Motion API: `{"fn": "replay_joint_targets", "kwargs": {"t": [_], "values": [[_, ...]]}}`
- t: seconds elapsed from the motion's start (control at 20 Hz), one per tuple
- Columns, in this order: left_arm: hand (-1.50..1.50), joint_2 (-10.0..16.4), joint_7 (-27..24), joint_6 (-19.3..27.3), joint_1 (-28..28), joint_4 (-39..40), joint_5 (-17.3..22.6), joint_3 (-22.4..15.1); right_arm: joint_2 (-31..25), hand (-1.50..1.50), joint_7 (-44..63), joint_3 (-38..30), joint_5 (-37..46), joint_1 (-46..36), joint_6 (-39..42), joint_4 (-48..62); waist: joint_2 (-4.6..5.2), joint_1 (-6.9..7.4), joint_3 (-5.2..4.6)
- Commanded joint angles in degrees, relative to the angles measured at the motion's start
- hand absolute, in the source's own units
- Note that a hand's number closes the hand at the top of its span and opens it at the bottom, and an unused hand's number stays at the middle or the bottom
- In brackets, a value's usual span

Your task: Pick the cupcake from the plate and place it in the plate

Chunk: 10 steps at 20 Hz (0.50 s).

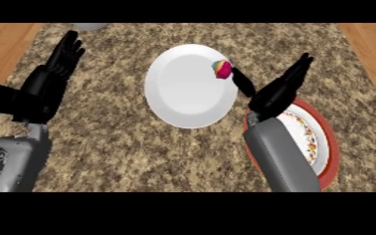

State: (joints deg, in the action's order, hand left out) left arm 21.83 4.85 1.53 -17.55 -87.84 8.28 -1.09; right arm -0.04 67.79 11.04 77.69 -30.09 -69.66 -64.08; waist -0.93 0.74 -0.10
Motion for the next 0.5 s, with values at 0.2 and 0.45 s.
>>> {"fn": "replay_joint_targets", "kwargs": {"t": [0.2, 0.45], "values": [[0.0, 0.0, 1.9, 1.3, 0.6, -1.6, 0.0, 1.2, 0.0, -1.5, 11.7, 9.0, 7.6, 16.9, -0.3, -18.3, -0.31, -2.17, 0.0], [0.0, 1.4, 0.8, -0.5, 2.3, -1.6, 0.6, 2.5, 0.0, -1.5, 12.0, 16.6, 12.4, 33.0, -0.3, -30.8, 0.06, -2.67, 0.01]]}}
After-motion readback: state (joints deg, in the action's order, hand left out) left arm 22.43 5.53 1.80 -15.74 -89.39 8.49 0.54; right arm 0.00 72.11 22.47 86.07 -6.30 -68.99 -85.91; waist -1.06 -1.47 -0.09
